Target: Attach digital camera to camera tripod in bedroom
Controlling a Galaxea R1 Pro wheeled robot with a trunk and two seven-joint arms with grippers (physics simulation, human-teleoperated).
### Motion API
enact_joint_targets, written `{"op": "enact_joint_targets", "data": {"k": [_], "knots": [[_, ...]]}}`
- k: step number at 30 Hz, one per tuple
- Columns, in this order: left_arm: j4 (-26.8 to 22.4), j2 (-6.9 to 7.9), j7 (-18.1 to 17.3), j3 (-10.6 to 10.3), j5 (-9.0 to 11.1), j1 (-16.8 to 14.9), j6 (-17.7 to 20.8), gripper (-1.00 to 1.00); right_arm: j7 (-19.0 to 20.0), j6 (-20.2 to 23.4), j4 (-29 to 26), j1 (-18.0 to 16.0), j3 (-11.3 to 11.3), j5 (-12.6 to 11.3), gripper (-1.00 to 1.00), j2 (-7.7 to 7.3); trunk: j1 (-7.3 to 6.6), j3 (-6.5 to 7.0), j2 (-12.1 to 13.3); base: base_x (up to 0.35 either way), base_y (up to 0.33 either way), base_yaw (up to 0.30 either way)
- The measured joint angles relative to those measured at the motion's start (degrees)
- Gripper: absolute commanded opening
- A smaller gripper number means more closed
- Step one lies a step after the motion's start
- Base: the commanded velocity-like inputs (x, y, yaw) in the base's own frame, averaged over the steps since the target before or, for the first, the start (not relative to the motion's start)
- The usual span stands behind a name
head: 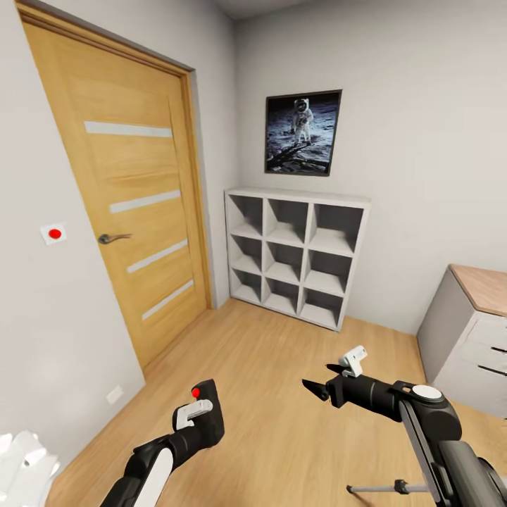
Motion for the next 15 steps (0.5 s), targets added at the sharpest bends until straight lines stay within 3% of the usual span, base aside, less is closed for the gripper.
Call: {"op": "enact_joint_targets", "data": {"k": [7,15], "knots": [[0.0,-0.07,0.0,0.0,0.0,0.0,0.0,-1.00,0.1,-0.3,0.0,0.2,-0.2,0.0,1.00,-0.33,0.01,0.00,0.0,0.280,0.036,-0.263],[0.2,-0.06,0.1,0.1,0.0,0.0,0.0,-1.00,0.3,-1.8,0.0,0.3,-0.4,0.0,1.00,-0.43,0.03,0.00,0.0,0.043,0.014,-0.263]]}}
